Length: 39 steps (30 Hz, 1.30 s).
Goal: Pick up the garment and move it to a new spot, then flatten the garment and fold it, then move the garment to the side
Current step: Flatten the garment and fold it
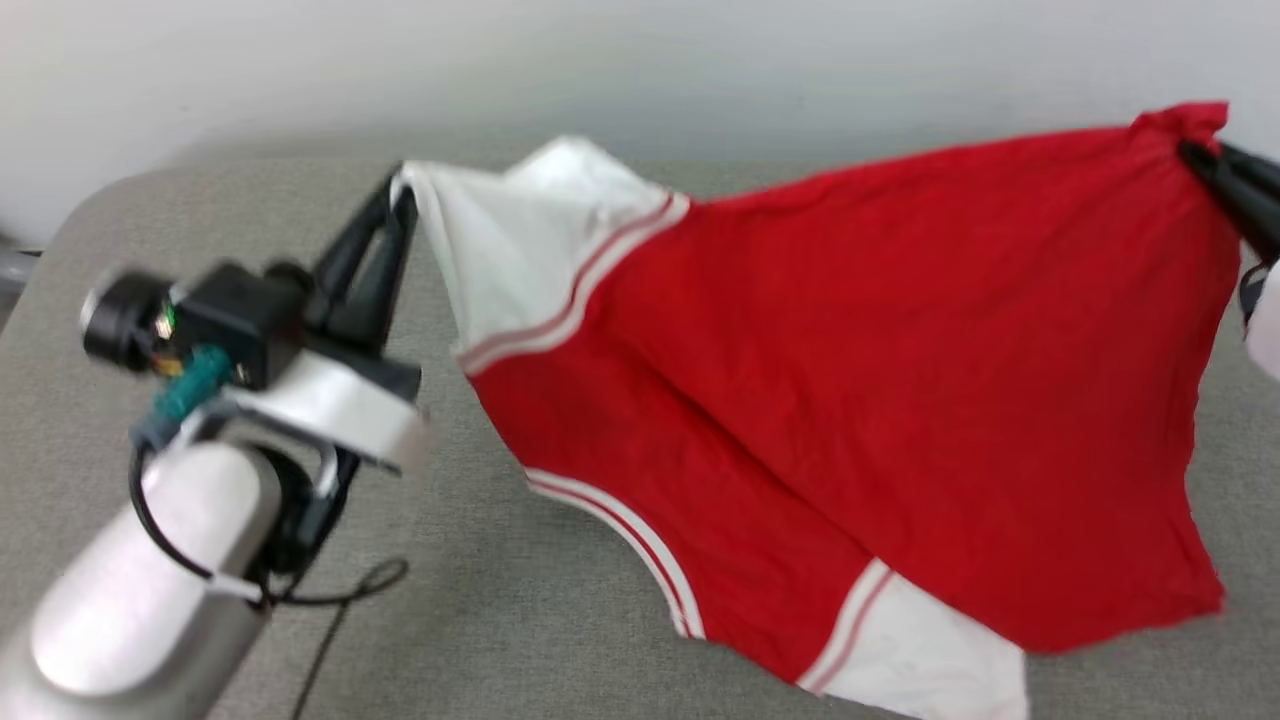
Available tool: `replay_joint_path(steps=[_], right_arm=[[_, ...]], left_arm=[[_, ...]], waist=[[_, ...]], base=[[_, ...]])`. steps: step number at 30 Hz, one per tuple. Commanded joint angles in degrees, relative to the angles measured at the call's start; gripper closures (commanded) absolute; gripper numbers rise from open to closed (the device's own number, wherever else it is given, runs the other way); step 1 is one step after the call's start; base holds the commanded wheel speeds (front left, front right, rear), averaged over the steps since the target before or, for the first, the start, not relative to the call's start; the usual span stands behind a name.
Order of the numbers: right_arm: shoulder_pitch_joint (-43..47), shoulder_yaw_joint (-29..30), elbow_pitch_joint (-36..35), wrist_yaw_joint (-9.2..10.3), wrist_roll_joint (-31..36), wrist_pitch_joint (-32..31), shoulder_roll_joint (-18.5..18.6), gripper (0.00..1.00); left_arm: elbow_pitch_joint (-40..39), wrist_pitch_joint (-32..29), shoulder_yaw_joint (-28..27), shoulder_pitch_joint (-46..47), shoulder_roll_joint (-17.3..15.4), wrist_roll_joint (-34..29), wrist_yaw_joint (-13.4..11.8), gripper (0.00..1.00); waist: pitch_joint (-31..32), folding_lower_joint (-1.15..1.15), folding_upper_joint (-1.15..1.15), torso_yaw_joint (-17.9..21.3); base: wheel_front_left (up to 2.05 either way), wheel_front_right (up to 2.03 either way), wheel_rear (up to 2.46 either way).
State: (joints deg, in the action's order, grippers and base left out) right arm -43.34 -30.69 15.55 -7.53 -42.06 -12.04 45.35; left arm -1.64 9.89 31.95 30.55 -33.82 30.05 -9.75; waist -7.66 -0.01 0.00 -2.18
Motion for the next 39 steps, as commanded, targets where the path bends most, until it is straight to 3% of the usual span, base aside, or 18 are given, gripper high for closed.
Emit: replay_joint_path(steps=[1, 8, 17, 23, 28, 34, 39], right_arm=[[-0.4, 1.4, -0.7, 0.08, 0.3, 0.2, -0.5, 1.0], [-5.7, 8.2, -2.6, 0.07, 2.8, -1.0, -2.3, 1.0], [-23.2, 12.9, -1.8, 0.08, 8.0, -4.0, -5.0, 1.0], [-39.2, 12.9, 4.2, 0.08, 12.7, -4.6, -8.4, 1.0], [-52.0, 12.1, 10.9, 0.08, 15.6, -2.8, -11.1, 1.0], [-62.1, 9.2, 20.0, 0.08, 17.3, 2.1, -13.8, 1.0], [-65.3, 5.5, 26.0, 0.07, 17.1, 4.2, -14.8, 1.0]], left_arm=[[-0.3, -0.9, -0.1, 3.2, -0.3, -0.7, 1.0, 1.0], [0.7, -4.7, -1.2, 19.7, 0.6, -2.0, 5.1, 1.0], [7.5, -7.7, -2.5, 44.4, 3.8, -4.0, 10.2, 1.0], [18.5, -8.0, -2.1, 63.9, 5.0, -7.6, 14.1, 1.0], [26.5, -6.0, -1.9, 77.0, 7.4, -8.5, 15.6, 1.0], [35.1, -2.8, -1.1, 84.8, 8.6, -8.7, 16.5, 1.0], [40.3, -0.9, 0.8, 85.6, 8.7, -8.3, 16.9, 1.0]], waist=[[-0.6, 0.01, 0.0, 0.6], [-5.2, 0.01, 0.0, 1.9], [-15.2, 0.01, 0.0, 2.0], [-21.9, 0.01, 0.0, 2.1], [-25.2, 0.01, 0.0, 1.2], [-27.4, 0.01, 0.0, 0.7], [-29.5, 0.01, 0.0, 0.5]], base=[[0.0, 0.0, 0.0], [0.0, 0.0, 0.0], [0.0, 0.0, 0.0], [0.0, 0.0, 0.0], [0.0, 0.0, 0.0], [0.0, 0.0, 0.0], [0.0, 0.0, 0.0]])
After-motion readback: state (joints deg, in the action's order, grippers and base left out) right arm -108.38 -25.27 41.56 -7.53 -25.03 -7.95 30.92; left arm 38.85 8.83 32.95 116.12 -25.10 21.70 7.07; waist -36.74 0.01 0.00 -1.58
